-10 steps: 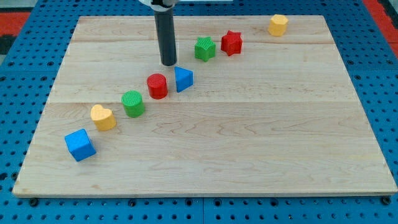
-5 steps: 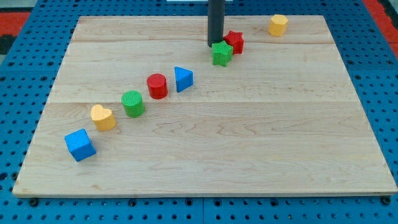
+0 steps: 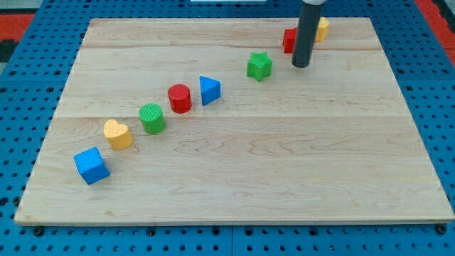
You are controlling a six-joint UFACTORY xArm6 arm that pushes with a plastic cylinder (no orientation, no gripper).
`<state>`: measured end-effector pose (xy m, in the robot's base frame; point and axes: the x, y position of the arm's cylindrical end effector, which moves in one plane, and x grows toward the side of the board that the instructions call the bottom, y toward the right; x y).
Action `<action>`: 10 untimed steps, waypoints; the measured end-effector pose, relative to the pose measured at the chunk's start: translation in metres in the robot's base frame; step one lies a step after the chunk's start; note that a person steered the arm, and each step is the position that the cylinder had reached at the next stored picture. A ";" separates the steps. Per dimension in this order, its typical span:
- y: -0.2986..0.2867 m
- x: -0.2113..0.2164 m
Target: Adjust both the stars diagonally to the bottom left side of the yellow hexagon
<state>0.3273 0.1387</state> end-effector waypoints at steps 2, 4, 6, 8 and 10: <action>-0.052 0.014; -0.040 0.001; 0.029 -0.058; 0.018 -0.060; 0.021 -0.024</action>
<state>0.3031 0.1601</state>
